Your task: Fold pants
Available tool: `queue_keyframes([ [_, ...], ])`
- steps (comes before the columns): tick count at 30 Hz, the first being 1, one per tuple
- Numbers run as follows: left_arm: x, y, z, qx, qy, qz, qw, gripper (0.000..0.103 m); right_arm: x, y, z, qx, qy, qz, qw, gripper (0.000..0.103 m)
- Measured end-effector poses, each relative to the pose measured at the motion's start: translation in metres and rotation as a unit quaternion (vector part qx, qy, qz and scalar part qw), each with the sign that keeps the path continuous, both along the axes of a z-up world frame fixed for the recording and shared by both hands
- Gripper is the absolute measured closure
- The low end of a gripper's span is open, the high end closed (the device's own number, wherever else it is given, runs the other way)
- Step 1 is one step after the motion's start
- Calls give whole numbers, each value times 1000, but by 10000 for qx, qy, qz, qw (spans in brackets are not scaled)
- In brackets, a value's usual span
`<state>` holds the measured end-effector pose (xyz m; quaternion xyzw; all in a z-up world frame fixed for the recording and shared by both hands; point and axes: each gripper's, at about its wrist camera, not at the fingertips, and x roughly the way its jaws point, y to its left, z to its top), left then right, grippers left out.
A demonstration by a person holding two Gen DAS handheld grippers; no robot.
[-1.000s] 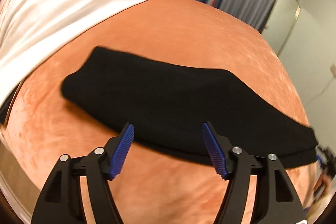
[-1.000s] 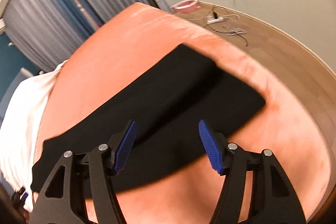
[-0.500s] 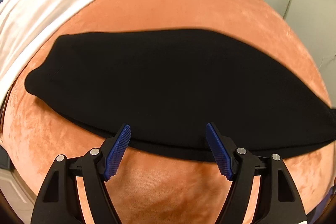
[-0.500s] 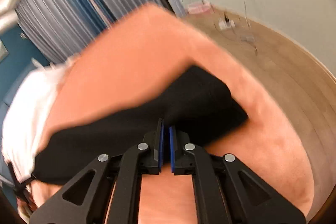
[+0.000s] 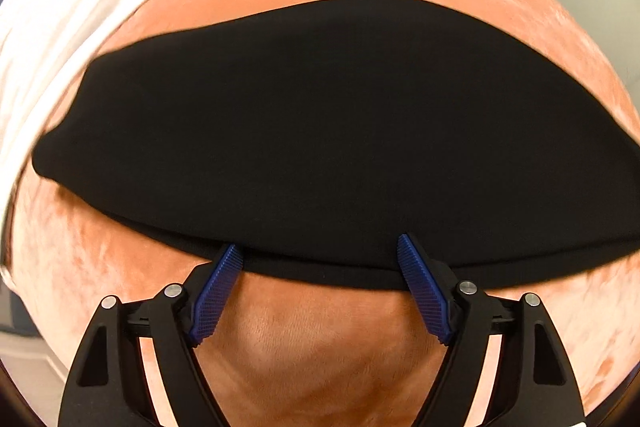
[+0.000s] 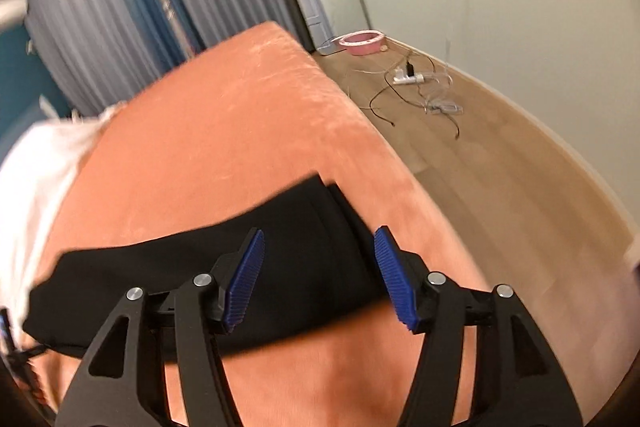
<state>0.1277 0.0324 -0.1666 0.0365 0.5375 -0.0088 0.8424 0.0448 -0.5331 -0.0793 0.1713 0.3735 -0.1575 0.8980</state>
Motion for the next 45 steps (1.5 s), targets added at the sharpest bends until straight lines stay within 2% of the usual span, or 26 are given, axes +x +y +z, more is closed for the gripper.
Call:
queue_keyframes([
  [3, -5, -2, -2, 35, 134, -163, 9998, 35, 46, 0, -14, -308, 417, 170, 9985, 48],
  [5, -9, -1, -5, 71, 259, -277, 9993, 37, 65, 2, -26, -392, 750, 339, 9958, 90],
  [6, -11, 1, -6, 27, 291, -311, 9991, 38, 67, 4, -22, -477, 705, 314, 9959, 97],
  [8, -14, 5, -6, -100, 300, -346, 9989, 38, 58, 2, -9, -605, 295, 200, 9975, 97],
  [9, -14, 6, -6, -121, 296, -351, 9989, 37, 60, -7, -16, -745, 455, 39, 9962, 96],
  [10, -14, 6, -6, -128, 288, -343, 9989, 37, 65, -15, -27, -733, 698, -38, 9949, 91],
  [11, -14, 5, -5, -124, 257, -345, 9990, 37, 64, -24, -39, -537, 931, -138, 9941, 90],
  [12, -14, 7, -2, -147, 220, -352, 9990, 38, 56, -24, -36, -490, 825, -265, 9950, 87],
  [14, -19, 10, 8, -317, 134, -367, 9987, 39, 32, -8, -12, -780, 476, -557, 9943, 70],
  [15, -23, 14, 14, -477, 67, -347, 9982, 39, 19, 6, 1, -1021, 270, -645, 9923, 47],
  [16, -27, 19, 22, -652, -34, -308, 9974, 39, 10, 20, 8, -1159, 78, -590, 9915, 39],
  [18, -33, 30, 36, -829, -296, -153, 9960, 38, -1, 72, 22, -1124, -115, 216, 9934, 39],
  [19, -34, 36, 43, -866, -425, -19, 9953, 38, -2, 113, 24, -1111, -148, 856, 9900, 39],
  [21, -34, 47, 53, -928, -572, 278, 9936, 38, 1, 182, 21, -1187, -160, 1838, 9756, 39],
  [22, -34, 52, 57, -958, -627, 410, 9926, 38, 2, 231, 15, -1210, -134, 2515, 9602, 40],
  [26, -39, 72, 62, -1046, -679, 665, 9900, 38, 12, 364, -11, -1425, -37, 3962, 9070, 40],
  [29, -48, 84, 59, -1079, -585, 674, 9901, 38, 33, 418, -31, -1432, 128, 4398, 8865, 42],
  [30, -46, 84, 58, -1078, -563, 666, 9903, 38, 39, 428, -35, -1372, 205, 4448, 8848, 49],
  [32, -47, 91, 59, -1014, -577, 646, 9911, 38, 50, 436, -44, -1180, 446, 4432, 8875, 72],
  [33, -46, 94, 60, -969, -605, 628, 9915, 38, 57, 433, -50, -1030, 570, 4404, 8901, 98],
  [36, -52, 91, 67, -857, -712, 566, 9922, 38, 46, 428, -41, -671, 549, 4565, 8855, 103],
  [38, -47, 87, 66, -855, -756, 521, 9921, 36, 30, 423, -30, -416, 414, 4671, 8823, 102],
  [39, -48, 88, 65, -865, -769, 519, 9919, 32, 27, 423, -27, -463, 379, 4641, 8837, 99],
  [41, -45, 91, 61, -926, -753, 520, 9915, 32, 23, 429, -25, -651, 357, 4620, 8838, 82],
  [43, -44, 90, 58, -1015, -716, 518, 9909, 32, 26, 437, -22, -745, 288, 4727, 8776, 50],
  [45, -44, 90, 56, -1063, -690, 509, 9906, 32, 32, 452, -25, -865, 291, 4890, 8675, 47],
])
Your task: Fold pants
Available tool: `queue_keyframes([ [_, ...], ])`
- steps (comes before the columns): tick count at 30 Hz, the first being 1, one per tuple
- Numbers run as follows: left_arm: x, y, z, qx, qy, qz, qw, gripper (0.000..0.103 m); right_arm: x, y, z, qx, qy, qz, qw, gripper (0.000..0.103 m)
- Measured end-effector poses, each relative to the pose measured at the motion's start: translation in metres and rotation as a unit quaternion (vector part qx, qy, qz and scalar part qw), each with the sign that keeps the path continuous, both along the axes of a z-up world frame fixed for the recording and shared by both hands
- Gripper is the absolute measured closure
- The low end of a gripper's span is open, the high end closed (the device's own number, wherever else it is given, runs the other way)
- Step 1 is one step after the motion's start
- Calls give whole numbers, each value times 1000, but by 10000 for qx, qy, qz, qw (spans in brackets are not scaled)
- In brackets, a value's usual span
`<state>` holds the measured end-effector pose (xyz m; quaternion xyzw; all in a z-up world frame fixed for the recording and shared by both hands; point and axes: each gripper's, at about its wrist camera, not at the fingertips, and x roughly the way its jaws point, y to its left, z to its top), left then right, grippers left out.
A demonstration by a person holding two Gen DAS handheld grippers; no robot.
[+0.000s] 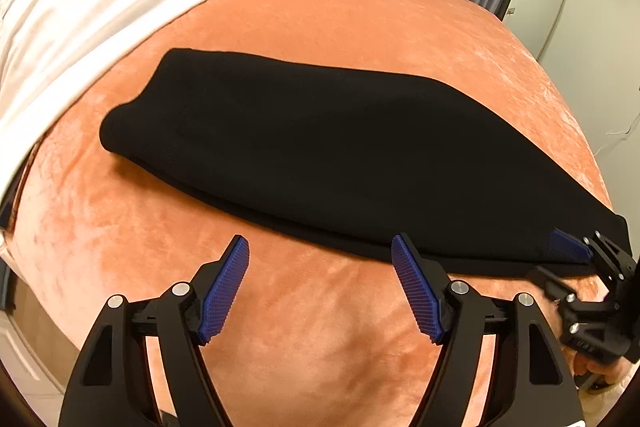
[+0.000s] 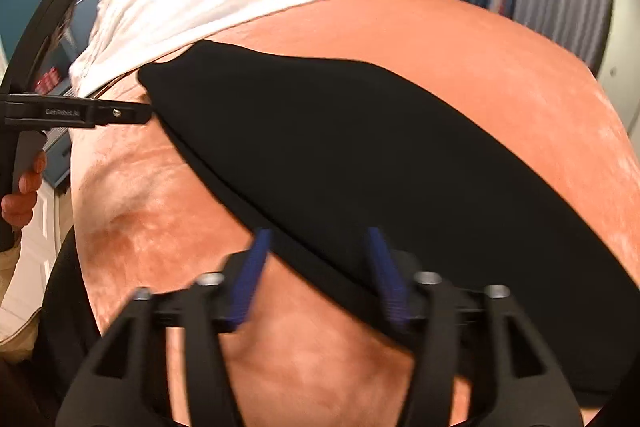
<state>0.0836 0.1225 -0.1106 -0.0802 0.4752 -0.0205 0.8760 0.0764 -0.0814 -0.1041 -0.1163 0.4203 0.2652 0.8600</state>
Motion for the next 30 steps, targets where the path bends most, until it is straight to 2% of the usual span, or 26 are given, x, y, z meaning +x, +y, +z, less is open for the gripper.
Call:
queue_keyframes([
  [2, -3, -2, 1, -20, -8, -22, 10000, 32, 12, 16, -13, -199, 73, 74, 9997, 48],
  [4, -5, -3, 1, -16, 3, -43, 10000, 32, 20, 21, -27, -371, 198, 102, 9991, 66],
  [5, -5, -2, 1, -5, 0, -53, 10000, 32, 23, 20, -32, -397, 232, 45, 9989, 71],
  [6, -5, -1, 2, 23, -14, -59, 10000, 32, 24, 15, -32, -319, 235, -1, 9992, 77],
  [7, -6, -1, 3, 53, -29, -56, 10000, 32, 24, 13, -30, -286, 229, -32, 9993, 93],
  [8, -6, 0, 5, 89, -47, -53, 9999, 32, 21, 10, -21, -190, 221, -27, 9996, 99],
  [11, -8, 2, 6, 105, -89, -39, 9999, 32, 5, 13, -9, -109, 87, 88, 9999, 99],
  [14, -6, 1, 2, 87, -68, -16, 9999, 31, 4, 11, -39, -219, 468, 170, 9985, 99],
  [15, -5, 0, -1, 77, -31, 12, 10000, 31, 3, 10, -41, -187, 461, 125, 9987, 99],
  [17, -2, -1, -4, 83, 65, 102, 9999, 31, -2, 1, -27, 156, 410, -22, 9990, 93],
  [18, -2, -1, -4, 55, 85, 144, 9998, 31, -6, -8, -17, 345, 361, -146, 9986, 78],
  [19, -2, 0, -4, 8, 93, 159, 9998, 31, -10, -20, -7, 468, 233, -302, 9982, 58],
  [20, -2, 2, -3, -28, 88, 165, 9998, 31, -17, -43, 7, 622, -21, -667, 9958, 49],
  [21, -3, 1, -1, -34, 67, 182, 9998, 31, -23, -68, 18, 688, -223, -1100, 9913, 35],
  [22, -4, 0, 0, 8, 48, 185, 9998, 31, -29, -91, 25, 749, -329, -1455, 9860, 32],
  [23, -5, -4, 2, 78, 19, 167, 9998, 31, -39, -139, 34, 972, -404, -2122, 9715, 32],
  [24, -5, -7, 3, 137, -10, 138, 9998, 31, -46, -169, 37, 1107, -414, -2528, 9603, 32],
  [25, -7, -13, 4, 222, -52, 101, 9997, 31, -53, -205, 40, 1235, -411, -3038, 9438, 32],
  [26, -8, -22, 6, 332, -124, 43, 9994, 31, -64, -253, 40, 1332, -366, -3701, 9187, 32],
  [28, -11, -45, 11, 520, -317, -92, 9981, 30, -78, -319, 35, 1304, -185, -4638, 8761, 32],
  [29, -12, -59, 15, 649, -432, -142, 9969, 30, -86, -361, 30, 1384, -84, -5131, 8470, 31],
  [30, -12, -70, 18, 742, -532, -186, 9956, 27, -89, -380, 28, 1419, -45, -5328, 8342, 31],
])
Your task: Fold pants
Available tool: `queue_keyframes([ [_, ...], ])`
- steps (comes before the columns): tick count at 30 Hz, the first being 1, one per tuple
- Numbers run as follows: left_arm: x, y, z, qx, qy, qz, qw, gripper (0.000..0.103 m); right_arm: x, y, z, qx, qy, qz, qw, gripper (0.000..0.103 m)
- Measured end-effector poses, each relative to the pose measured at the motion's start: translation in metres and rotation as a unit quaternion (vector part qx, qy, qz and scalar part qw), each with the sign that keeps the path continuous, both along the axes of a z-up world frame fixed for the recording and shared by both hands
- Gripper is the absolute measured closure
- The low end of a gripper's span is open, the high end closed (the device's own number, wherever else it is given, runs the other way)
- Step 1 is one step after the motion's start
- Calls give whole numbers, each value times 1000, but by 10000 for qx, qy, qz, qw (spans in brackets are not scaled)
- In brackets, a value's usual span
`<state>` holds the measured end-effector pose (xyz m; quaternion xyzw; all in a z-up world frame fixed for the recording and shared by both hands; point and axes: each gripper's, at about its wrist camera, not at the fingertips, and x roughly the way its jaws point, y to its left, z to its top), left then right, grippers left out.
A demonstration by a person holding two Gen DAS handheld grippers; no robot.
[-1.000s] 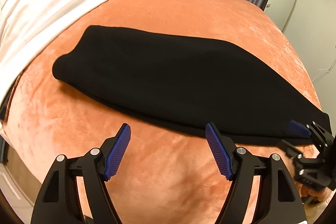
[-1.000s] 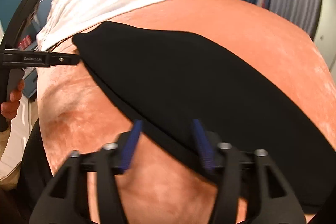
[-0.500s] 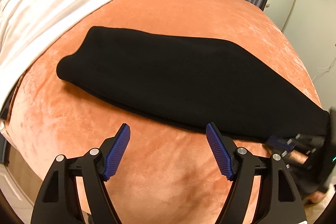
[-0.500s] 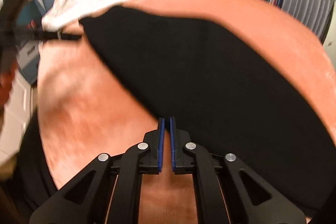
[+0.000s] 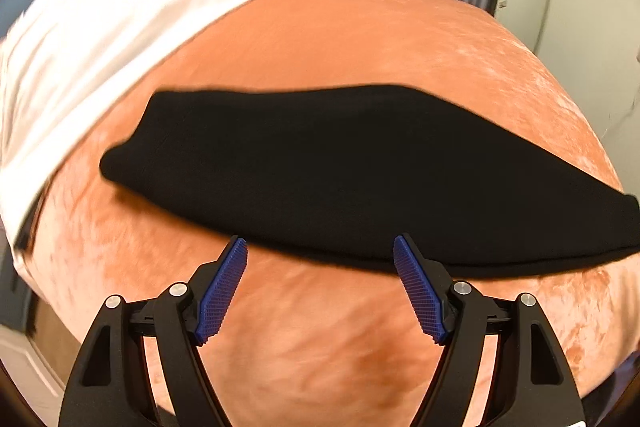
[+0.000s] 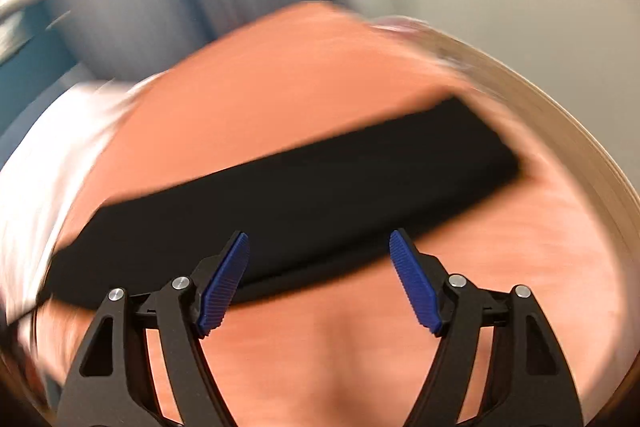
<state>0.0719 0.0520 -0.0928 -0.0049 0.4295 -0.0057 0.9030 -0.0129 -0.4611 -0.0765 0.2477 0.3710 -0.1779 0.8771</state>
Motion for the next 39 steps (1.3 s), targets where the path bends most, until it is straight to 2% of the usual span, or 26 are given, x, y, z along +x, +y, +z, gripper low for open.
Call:
queue_keyframes([
  [2, 1, -20, 4, 204, -137, -102, 9996, 25, -1, -45, -8, 97, 120, -469, 9988, 31],
  [6, 3, -62, 13, 557, -332, -326, 9974, 24, 16, -78, -21, 259, 237, -654, 9972, 30],
  [7, 4, -70, 14, 622, -348, -380, 9967, 23, 21, -79, -22, 194, 257, -645, 9974, 30],
  [9, 4, -83, 16, 744, -376, -424, 9956, 21, 32, -74, -17, -297, 279, -568, 9976, 31],
  [10, 4, -89, 16, 826, -406, -436, 9948, 20, 26, -70, -21, -471, 286, -476, 9973, 39],
  [11, 3, -95, 17, 921, -439, -463, 9937, 20, 34, -68, -20, -661, 407, -368, 9963, 43],
  [12, 4, -99, 16, 970, -446, -483, 9931, 20, 39, -67, -23, -686, 515, -333, 9958, 43],
  [14, 5, -109, 15, 1058, -426, -525, 9921, 20, 48, -71, -32, -567, 629, -284, 9960, 51],
  [15, 6, -113, 14, 1063, -411, -539, 9920, 20, 50, -72, -36, -616, 708, -286, 9952, 67],
  [16, 7, -117, 14, 1058, -394, -552, 9921, 20, 47, -72, -37, -665, 736, -272, 9947, 89],
  [18, 7, -123, 13, 1062, -367, -590, 9919, 20, 37, -74, -30, -640, 521, -217, 9964, 95],
  [20, 8, -130, 13, 1104, -377, -622, 9912, 20, 25, -80, -23, -687, 314, -356, 9965, 95],
  [21, 8, -133, 12, 1116, -381, -659, 9908, 20, 26, -87, -30, -632, 416, -367, 9965, 95],
  [22, 8, -136, 10, 1116, -364, -684, 9907, 20, 32, -93, -45, -429, 611, -275, 9968, 93],
  [24, 10, -142, 3, 1152, -273, -715, 9904, 20, 31, -89, -46, -605, 546, -201, 9965, 89],
  [26, 11, -147, -1, 1187, -211, -720, 9901, 19, 28, -86, -36, -533, 409, -225, 9975, 69],
  [28, 9, -148, -5, 1186, -172, -748, 9900, 19, 15, -84, -26, -662, 235, -470, 9964, 22],
  [29, 8, -149, -6, 1190, -163, -760, 9898, 19, 9, -84, -23, -790, 153, -597, 9950, 18],
  [31, 7, -149, -10, 1203, -134, -758, 9897, 18, 7, -87, -27, -657, 245, -579, 9959, 19],
  [35, 7, -146, -16, 1224, -24, -675, 9902, 17, 15, -98, -55, 37, 480, -647, 9967, 19],
  [38, 3, -139, -17, 1260, -22, -604, 9902, 17, 18, -91, -59, -39, 460, -702, 9965, 18],
  [39, 3, -136, -18, 1264, -8, -576, 9903, 17, 19, -89, -58, -8, 405, -712, 9966, 21],
])
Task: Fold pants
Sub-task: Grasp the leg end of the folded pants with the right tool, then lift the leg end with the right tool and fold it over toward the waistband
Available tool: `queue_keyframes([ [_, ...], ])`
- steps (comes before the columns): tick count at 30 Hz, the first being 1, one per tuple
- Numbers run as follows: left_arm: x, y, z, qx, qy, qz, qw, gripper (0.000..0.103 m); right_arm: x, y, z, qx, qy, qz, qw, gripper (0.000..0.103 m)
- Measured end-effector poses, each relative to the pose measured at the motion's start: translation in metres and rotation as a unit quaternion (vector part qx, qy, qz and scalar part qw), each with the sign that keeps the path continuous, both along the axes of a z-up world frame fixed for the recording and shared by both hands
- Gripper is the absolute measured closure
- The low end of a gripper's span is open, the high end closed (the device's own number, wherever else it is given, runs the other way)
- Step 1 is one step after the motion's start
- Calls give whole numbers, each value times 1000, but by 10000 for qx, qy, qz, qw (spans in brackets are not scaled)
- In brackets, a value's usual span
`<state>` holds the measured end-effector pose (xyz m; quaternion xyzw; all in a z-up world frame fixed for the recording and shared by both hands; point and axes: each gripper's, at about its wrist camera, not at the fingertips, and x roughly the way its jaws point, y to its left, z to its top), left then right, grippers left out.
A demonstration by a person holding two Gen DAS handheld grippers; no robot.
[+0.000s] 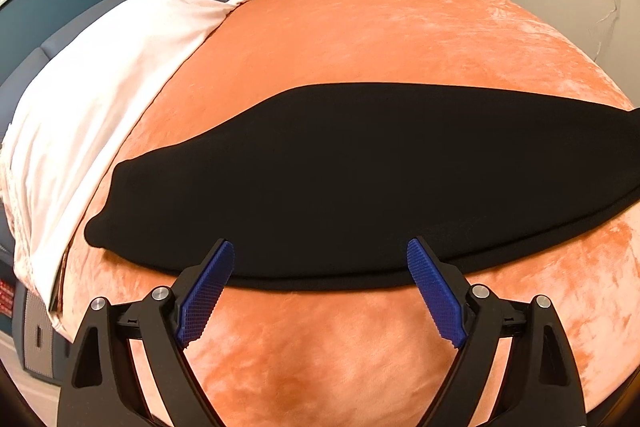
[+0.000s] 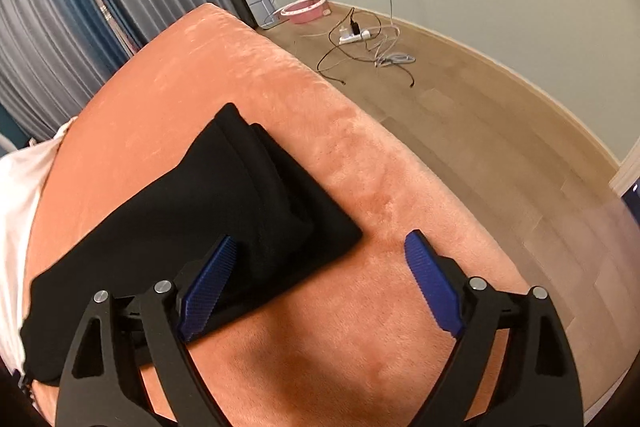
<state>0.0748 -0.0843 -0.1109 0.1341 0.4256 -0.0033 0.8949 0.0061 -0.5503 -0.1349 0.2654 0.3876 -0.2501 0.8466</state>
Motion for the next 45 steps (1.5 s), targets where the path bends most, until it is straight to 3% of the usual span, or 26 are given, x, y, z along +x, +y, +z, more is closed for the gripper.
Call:
queue_keyframes([
  [1, 0, 2, 0, -6, 11, 25, 10000, 17, 2, 1, 0, 57, -42, -15, 10000, 31],
  [2, 0, 6, -2, -21, 26, 57, 10000, 17, 4, 3, 0, 104, -69, -33, 9999, 32],
  [6, 1, 17, -4, -35, 41, 155, 9999, 17, 11, 5, 3, 330, -154, -131, 9993, 67],
  [7, 1, 20, -4, -50, 43, 169, 9998, 17, 12, 5, 3, 392, -171, -151, 9990, 69],
  [11, 0, 32, -5, -140, 56, 241, 9996, 17, 12, 2, 1, 654, -199, -370, 9970, 65],
  [13, 0, 40, -6, -163, 65, 286, 9994, 17, 12, 1, 1, 816, -292, -435, 9953, 54],
  [16, 0, 52, -6, -227, 80, 334, 9992, 17, 17, 6, 3, 694, -224, -503, 9961, 53],
  [17, 0, 55, -6, -235, 79, 350, 9991, 17, 18, 9, 5, 619, -179, -509, 9966, 57],
  [19, -1, 62, -6, -264, 74, 384, 9989, 17, 20, 14, 5, 601, -153, -481, 9969, 77],
  [20, -1, 67, -7, -283, 81, 416, 9987, 17, 19, 16, 6, 650, -184, -472, 9966, 81],
  [28, -2, 100, -14, -489, 157, 623, 9967, 17, 35, 60, 48, 522, -590, -66, 9969, 86],
  [34, -7, 126, -14, -664, 127, 737, 9950, 17, 76, 139, 96, 349, -936, 890, 9910, 86],
  [37, -10, 145, -14, -755, 108, 849, 9935, 17, 104, 199, 114, 306, -1019, 1536, 9824, 86],
  [45, -20, 202, -15, -915, 60, 1205, 9885, 17, 163, 347, 106, 268, -747, 2867, 9547, 86],
])
